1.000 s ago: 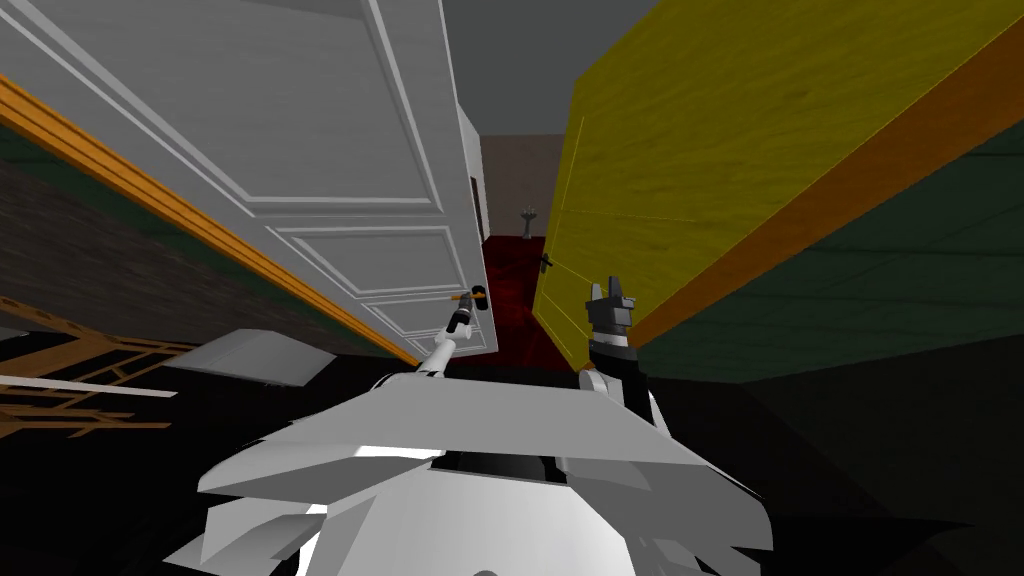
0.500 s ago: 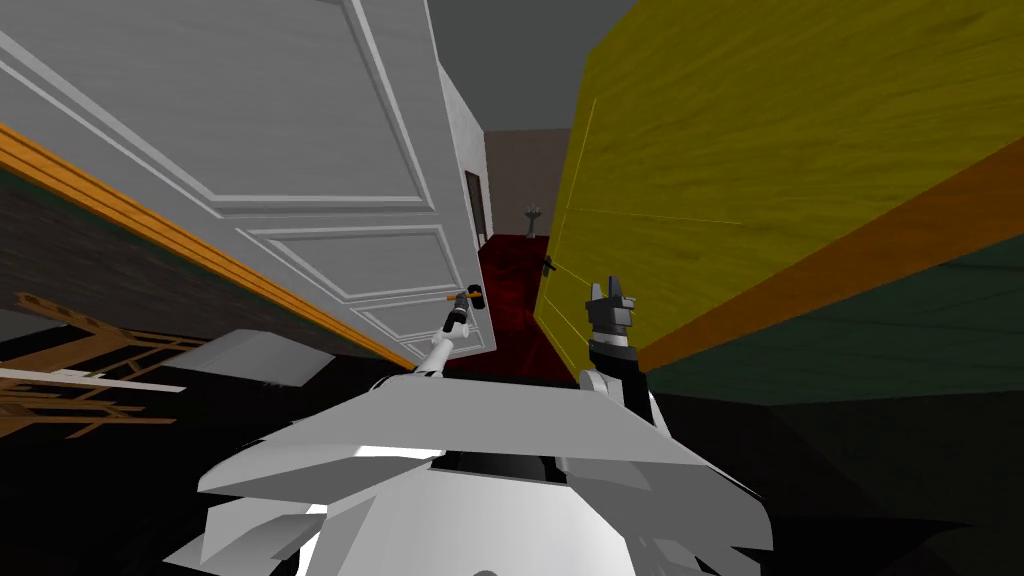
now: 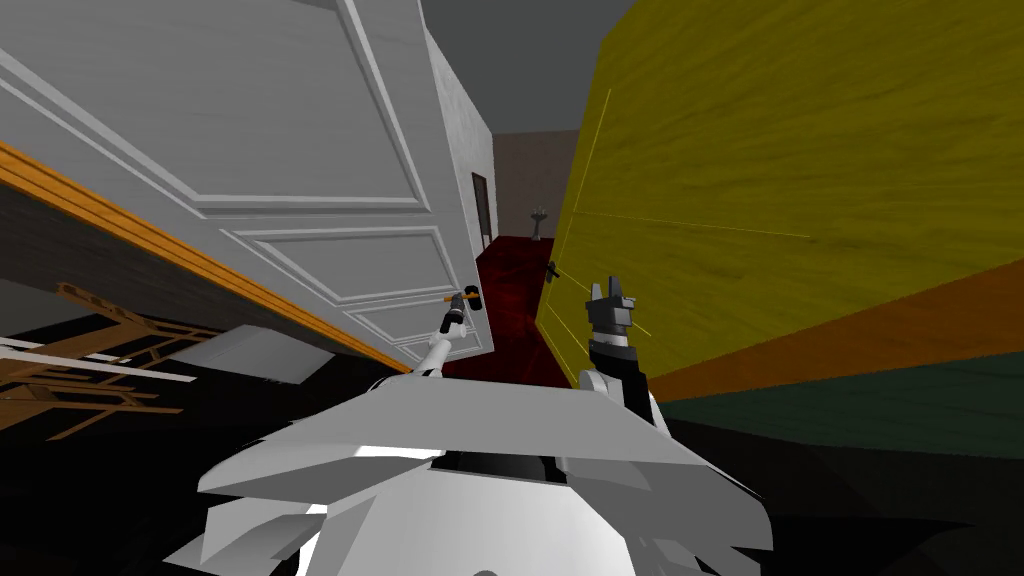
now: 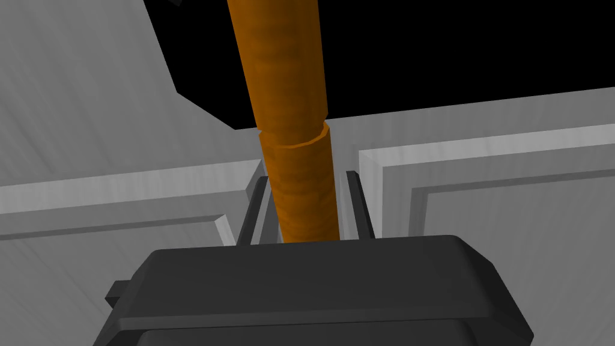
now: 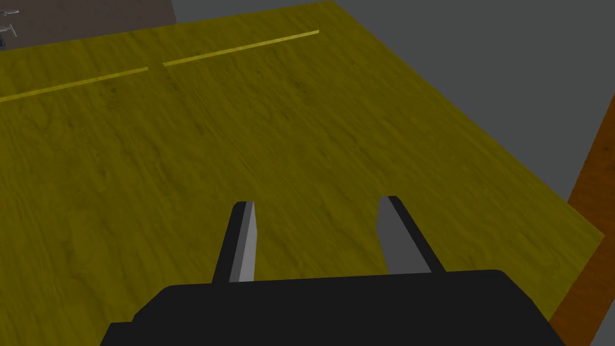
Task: Push the door open
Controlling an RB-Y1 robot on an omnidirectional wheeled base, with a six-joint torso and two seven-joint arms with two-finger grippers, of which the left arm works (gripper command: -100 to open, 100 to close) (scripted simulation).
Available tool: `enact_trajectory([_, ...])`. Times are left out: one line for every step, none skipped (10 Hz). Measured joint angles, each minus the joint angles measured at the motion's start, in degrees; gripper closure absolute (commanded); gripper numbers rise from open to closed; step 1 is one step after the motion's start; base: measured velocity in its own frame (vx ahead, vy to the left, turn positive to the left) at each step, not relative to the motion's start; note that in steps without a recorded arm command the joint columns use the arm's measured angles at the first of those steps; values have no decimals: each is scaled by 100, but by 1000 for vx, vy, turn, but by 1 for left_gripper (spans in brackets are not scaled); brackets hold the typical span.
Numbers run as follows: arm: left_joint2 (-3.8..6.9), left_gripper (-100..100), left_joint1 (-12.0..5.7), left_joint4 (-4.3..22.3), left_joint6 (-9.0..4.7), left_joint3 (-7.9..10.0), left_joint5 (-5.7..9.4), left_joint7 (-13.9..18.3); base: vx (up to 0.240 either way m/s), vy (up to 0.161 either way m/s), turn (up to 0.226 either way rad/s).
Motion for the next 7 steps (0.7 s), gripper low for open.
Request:
enact_trajectory([-28, 100, 56, -133, 59, 63, 8, -48, 185, -87, 94])
enact_trajectory([-34, 100, 47, -141, 94, 133, 22, -80, 191, -70, 93])
enact_trajectory([3, 100, -13, 2, 35, 188, 42, -84, 182, -77, 65])
enact_trajectory([14, 100, -17, 27, 7, 248, 57, -91, 169, -68, 78])
enact_trajectory([-11, 100, -13, -4, 16, 318, 67, -127, 170, -68, 81])
enact_trajectory([-9, 100, -40, 42, -2, 377, 79, -153, 198, -63, 90])
enact_trajectory([-44, 100, -4, -18, 24, 436, 89, -181, 210, -90, 83])
